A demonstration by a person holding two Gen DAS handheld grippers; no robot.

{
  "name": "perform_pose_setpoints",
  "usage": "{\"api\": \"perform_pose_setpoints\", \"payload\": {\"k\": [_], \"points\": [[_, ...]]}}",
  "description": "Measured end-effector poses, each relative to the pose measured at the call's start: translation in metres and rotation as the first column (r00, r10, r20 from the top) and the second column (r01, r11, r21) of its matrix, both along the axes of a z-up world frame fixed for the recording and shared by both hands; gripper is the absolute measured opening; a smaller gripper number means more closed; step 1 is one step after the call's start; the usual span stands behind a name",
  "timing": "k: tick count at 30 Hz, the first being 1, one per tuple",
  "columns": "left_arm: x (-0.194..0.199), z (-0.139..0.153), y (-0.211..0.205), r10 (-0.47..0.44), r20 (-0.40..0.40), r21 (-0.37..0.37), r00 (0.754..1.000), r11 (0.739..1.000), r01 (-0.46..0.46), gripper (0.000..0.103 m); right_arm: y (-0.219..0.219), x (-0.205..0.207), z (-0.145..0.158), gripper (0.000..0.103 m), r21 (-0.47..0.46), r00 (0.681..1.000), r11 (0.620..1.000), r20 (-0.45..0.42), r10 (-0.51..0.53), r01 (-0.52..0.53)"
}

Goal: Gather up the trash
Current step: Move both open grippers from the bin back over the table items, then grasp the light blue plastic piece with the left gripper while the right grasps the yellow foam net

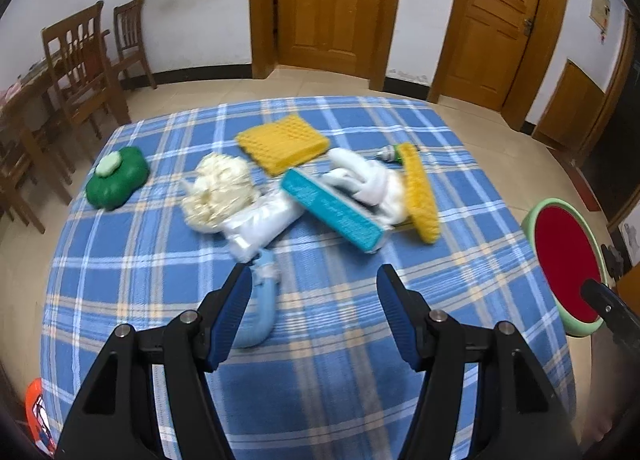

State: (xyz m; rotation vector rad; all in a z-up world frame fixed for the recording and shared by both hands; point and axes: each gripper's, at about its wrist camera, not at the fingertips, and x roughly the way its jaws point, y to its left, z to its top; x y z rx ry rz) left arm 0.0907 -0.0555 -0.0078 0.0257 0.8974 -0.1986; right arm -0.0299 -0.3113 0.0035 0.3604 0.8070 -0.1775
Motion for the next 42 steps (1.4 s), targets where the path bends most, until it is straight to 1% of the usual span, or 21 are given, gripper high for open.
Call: {"api": "perform_pose_setpoints", "payload": {"k": [4, 10, 17, 20, 23, 24, 26, 28, 33, 39, 42], "points": [[0.001, -0.007, 0.011, 0.024, -0.005, 0.014, 1.000, 1.000, -0.024, 0.065, 0.009, 0.004, -0.004, 0.075, -0.001, 1.000, 1.000, -0.017, 0.023, -0.023], [0.007, -0.024, 0.026, 0.054, -0.040, 0.016, 0.998, 0.998, -0.053, 0.065, 0.019, 0.008, -0.009, 0.075, -0.005, 0.998, 0.999, -0.040, 0.046, -0.046], [0.013, -0.039, 0.033, 0.061, -0.069, 0.018, 0.996, 0.998, -0.060, 0.064, 0.030, 0.016, -0.015, 0.075, -0.009, 0.995, 0.998, -0.069, 0.067, -0.068], [0.015, -0.046, 0.036, 0.061, -0.085, 0.009, 0.995, 0.998, -0.060, 0.057, 0.035, 0.020, -0.017, 0.075, -0.017, 0.994, 0.997, -0.078, 0.079, -0.080], [0.017, -0.051, 0.038, 0.054, -0.104, -0.009, 0.993, 0.998, -0.055, 0.045, 0.039, 0.025, -0.017, 0.075, -0.016, 0.992, 0.995, -0.087, 0.093, -0.095], [0.017, -0.053, 0.038, 0.051, -0.105, -0.013, 0.993, 0.999, -0.052, 0.040, 0.041, 0.027, -0.018, 0.075, -0.017, 0.991, 0.995, -0.090, 0.098, -0.100], [0.017, -0.053, 0.037, 0.035, -0.094, -0.009, 0.995, 0.999, -0.036, 0.027, 0.043, 0.031, -0.017, 0.075, -0.020, 0.990, 0.994, -0.094, 0.105, -0.107], [0.017, -0.052, 0.037, 0.019, -0.093, -0.023, 0.995, 0.999, -0.022, 0.017, 0.046, 0.035, -0.017, 0.075, -0.020, 0.989, 0.993, -0.097, 0.113, -0.116], [0.014, -0.043, 0.038, 0.001, -0.072, -0.065, 0.997, 0.998, -0.006, 0.017, 0.052, 0.045, -0.014, 0.075, -0.023, 0.986, 0.990, -0.097, 0.137, -0.140], [0.011, -0.016, 0.041, -0.004, -0.008, -0.118, 1.000, 0.993, 0.003, 0.017, 0.059, 0.061, -0.009, 0.075, -0.014, 0.982, 0.985, -0.093, 0.167, -0.169], [0.016, -0.005, 0.041, -0.003, 0.015, -0.131, 1.000, 0.991, 0.005, 0.017, 0.064, 0.071, -0.007, 0.075, -0.009, 0.979, 0.983, -0.093, 0.184, -0.185]]}}
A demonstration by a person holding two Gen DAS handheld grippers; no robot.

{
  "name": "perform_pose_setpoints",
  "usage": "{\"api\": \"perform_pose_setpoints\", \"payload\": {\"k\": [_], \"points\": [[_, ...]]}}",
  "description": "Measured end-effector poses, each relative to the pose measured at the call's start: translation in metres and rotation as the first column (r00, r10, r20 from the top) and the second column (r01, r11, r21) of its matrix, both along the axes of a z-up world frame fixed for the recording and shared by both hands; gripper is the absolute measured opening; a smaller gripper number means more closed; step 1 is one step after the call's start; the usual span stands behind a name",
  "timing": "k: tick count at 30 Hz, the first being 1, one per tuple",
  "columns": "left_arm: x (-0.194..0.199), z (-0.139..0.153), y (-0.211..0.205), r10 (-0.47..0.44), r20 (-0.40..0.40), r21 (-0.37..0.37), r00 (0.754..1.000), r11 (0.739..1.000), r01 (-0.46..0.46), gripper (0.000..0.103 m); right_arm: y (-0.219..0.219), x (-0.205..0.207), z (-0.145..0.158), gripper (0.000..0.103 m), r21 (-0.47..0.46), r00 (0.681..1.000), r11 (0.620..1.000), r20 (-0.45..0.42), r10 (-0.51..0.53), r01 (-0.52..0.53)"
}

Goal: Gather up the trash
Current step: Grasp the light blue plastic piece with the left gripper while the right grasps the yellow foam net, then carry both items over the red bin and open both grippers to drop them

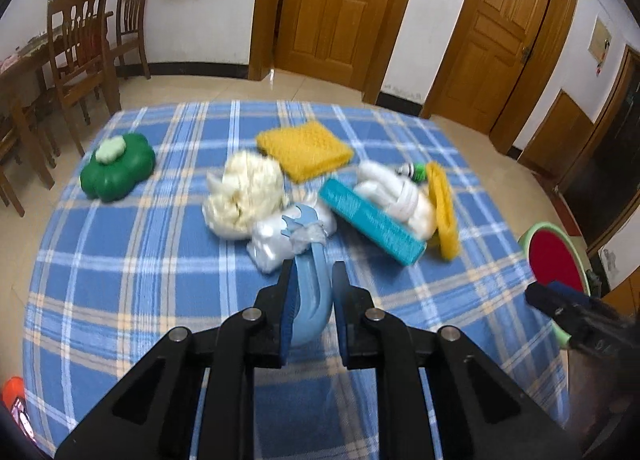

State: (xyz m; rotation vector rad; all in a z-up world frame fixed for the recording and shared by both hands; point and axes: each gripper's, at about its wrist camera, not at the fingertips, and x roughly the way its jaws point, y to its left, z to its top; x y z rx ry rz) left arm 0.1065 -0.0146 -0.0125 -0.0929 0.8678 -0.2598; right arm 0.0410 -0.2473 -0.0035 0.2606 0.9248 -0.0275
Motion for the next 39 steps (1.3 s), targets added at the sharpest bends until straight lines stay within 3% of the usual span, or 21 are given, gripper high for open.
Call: {"api": "perform_pose_setpoints", "payload": {"k": [6, 19, 22, 24, 26, 28, 31, 39], "points": [[0.025, 0.008, -0.001, 0.017, 0.012, -0.003, 1.000, 1.000, -0.017, 0.017, 0.012, 0.025, 0.003, 0.075, 0.004, 0.999, 0.999, 0.001, 0.040, -0.040], [0.059, -0.007, -0.008, 0.021, -0.023, -0.033, 1.000, 0.999, -0.022, 0.017, 0.033, 0.083, -0.018, 0.073, 0.121, 0.994, 0.987, -0.028, 0.105, -0.101], [0.060, -0.006, -0.007, 0.018, -0.018, -0.040, 1.000, 0.999, -0.019, 0.017, 0.035, 0.093, -0.023, 0.062, 0.140, 0.993, 0.985, -0.035, 0.111, -0.105], [0.060, -0.005, -0.007, 0.021, -0.013, -0.045, 1.000, 0.999, -0.022, 0.017, 0.034, 0.098, -0.027, 0.046, 0.158, 0.992, 0.982, -0.049, 0.114, -0.105], [0.060, -0.004, -0.005, 0.024, -0.011, -0.050, 1.000, 0.998, -0.025, 0.017, 0.032, 0.100, -0.030, 0.040, 0.187, 0.990, 0.975, -0.052, 0.129, -0.117], [0.060, -0.003, -0.005, 0.025, -0.011, -0.050, 1.000, 0.998, -0.025, 0.017, 0.031, 0.098, -0.030, 0.026, 0.204, 0.990, 0.971, -0.039, 0.139, -0.128], [0.059, -0.002, -0.005, 0.024, -0.010, -0.052, 1.000, 0.998, -0.024, 0.017, 0.031, 0.091, -0.024, 0.015, 0.204, 0.990, 0.969, -0.007, 0.141, -0.136], [0.052, -0.001, -0.014, -0.015, -0.009, -0.050, 1.000, 0.999, 0.015, 0.017, 0.023, 0.074, -0.013, 0.011, 0.198, 0.993, 0.974, 0.042, 0.107, -0.113]]}}
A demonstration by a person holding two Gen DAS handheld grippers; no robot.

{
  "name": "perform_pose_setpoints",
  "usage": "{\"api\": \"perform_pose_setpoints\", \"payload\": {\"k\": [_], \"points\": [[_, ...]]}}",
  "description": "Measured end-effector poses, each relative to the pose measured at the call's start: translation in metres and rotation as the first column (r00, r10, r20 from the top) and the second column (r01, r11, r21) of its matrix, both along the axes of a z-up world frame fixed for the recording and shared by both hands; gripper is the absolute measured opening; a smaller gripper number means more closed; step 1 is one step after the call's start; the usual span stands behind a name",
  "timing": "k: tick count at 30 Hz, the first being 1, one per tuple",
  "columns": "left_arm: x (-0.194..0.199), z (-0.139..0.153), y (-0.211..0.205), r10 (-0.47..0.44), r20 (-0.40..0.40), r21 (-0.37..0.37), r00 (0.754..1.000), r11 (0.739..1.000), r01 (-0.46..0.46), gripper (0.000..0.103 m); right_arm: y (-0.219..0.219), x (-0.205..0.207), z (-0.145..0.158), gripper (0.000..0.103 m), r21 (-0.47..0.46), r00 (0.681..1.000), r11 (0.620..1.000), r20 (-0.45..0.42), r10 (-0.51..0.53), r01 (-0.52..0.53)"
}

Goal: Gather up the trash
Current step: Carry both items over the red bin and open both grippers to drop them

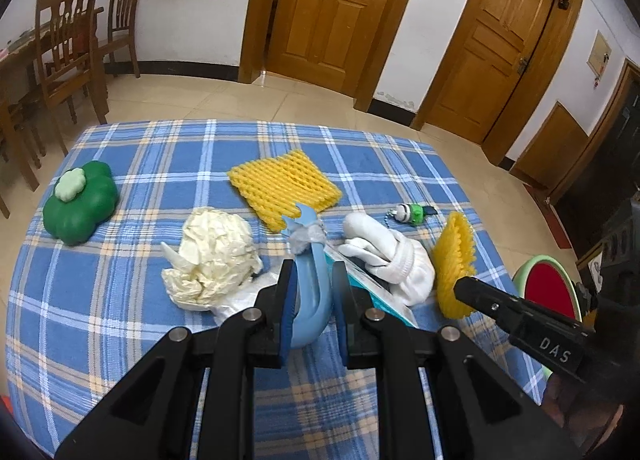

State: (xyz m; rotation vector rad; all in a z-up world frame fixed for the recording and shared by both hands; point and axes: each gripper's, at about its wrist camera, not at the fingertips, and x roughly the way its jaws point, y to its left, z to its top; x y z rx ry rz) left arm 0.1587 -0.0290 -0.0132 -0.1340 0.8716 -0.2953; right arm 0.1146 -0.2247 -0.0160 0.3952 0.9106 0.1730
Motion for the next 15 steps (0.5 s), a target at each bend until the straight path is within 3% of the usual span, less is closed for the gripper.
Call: {"api": "perform_pose_setpoints", "payload": {"k": [15], "points": [[-0.026, 0.016, -0.019, -0.053, 0.009, -0.027, 0.999, 0.998, 0.054, 0.017, -0.035, -0.060, 0.043, 0.010, 0.039, 0.989, 0.995, 0.111, -0.094, 0.090]]}}
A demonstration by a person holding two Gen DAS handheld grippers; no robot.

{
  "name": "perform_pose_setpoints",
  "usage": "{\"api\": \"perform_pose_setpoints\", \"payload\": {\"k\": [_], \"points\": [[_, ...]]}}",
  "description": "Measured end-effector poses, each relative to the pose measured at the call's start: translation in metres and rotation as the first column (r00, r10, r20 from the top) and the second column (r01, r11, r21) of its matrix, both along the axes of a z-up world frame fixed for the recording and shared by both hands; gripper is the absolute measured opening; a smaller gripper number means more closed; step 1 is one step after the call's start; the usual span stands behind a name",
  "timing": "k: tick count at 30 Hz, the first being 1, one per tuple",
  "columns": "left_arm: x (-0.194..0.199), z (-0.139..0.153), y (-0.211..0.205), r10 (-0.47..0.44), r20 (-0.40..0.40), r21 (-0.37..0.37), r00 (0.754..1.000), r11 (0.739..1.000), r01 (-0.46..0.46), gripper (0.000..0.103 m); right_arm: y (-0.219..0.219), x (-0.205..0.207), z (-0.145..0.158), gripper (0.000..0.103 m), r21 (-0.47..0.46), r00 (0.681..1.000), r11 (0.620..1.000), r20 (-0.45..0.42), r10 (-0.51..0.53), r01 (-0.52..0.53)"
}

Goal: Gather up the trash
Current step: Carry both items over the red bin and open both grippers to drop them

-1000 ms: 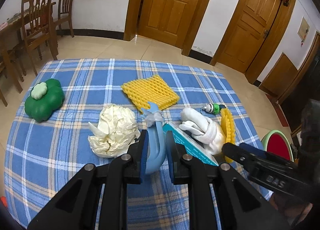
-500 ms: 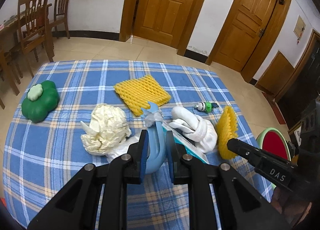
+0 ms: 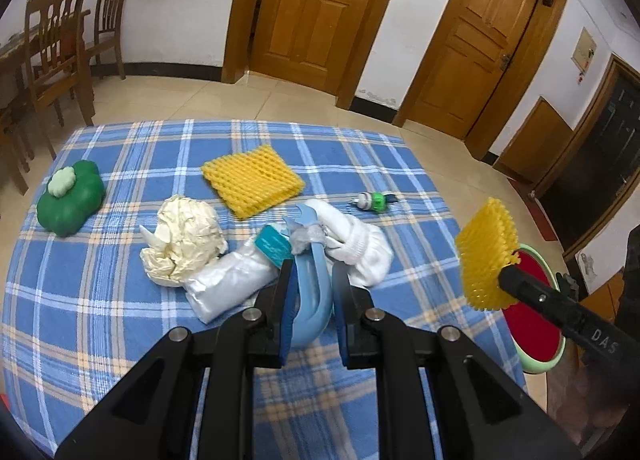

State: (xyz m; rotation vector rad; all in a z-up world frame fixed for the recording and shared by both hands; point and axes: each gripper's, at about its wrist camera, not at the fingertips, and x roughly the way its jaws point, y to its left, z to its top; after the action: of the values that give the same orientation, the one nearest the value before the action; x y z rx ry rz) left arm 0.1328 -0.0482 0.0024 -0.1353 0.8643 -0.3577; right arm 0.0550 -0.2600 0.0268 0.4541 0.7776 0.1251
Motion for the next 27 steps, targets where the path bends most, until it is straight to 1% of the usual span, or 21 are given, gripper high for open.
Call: {"api": "perform_pose_setpoints", "payload": {"k": [9, 15, 18, 21, 23, 27], "points": [[-0.023, 0.024, -0.023, -0.078, 0.037, -0.021, 0.996, 0.997, 0.079, 0.017, -0.026, -0.036, 0.018, 0.010, -0.011, 0.995, 0.995, 0.030, -0.095, 0.096], [-0.037, 0.042, -0.048, -0.157, 0.055, -0.036, 0.986, 0.987, 0.159, 0.017, -0.050, -0.056, 0.023, 0.010, -0.014, 0.985, 0.985, 0.040, -0.169, 0.169], [-0.043, 0.047, -0.065, -0.196, 0.066, -0.030, 0.978, 0.980, 0.198, 0.017, -0.064, -0.066, 0.024, 0.010, -0.020, 0.978, 0.979, 0.044, -0.202, 0.203], [-0.046, 0.050, -0.085, -0.240, 0.061, -0.027, 0.969, 0.970, 0.242, 0.017, -0.079, -0.076, 0.023, 0.010, -0.018, 0.969, 0.969, 0.041, -0.245, 0.246], [-0.048, 0.052, -0.099, -0.272, 0.057, -0.022, 0.961, 0.962, 0.274, 0.017, -0.091, -0.081, 0.021, 0.010, -0.020, 0.960, 0.960, 0.037, -0.278, 0.279], [-0.050, 0.056, -0.125, -0.326, 0.073, 0.004, 0.943, 0.945, 0.326, 0.017, -0.113, -0.090, 0.016, 0.011, -0.021, 0.940, 0.940, 0.025, -0.339, 0.340]]}}
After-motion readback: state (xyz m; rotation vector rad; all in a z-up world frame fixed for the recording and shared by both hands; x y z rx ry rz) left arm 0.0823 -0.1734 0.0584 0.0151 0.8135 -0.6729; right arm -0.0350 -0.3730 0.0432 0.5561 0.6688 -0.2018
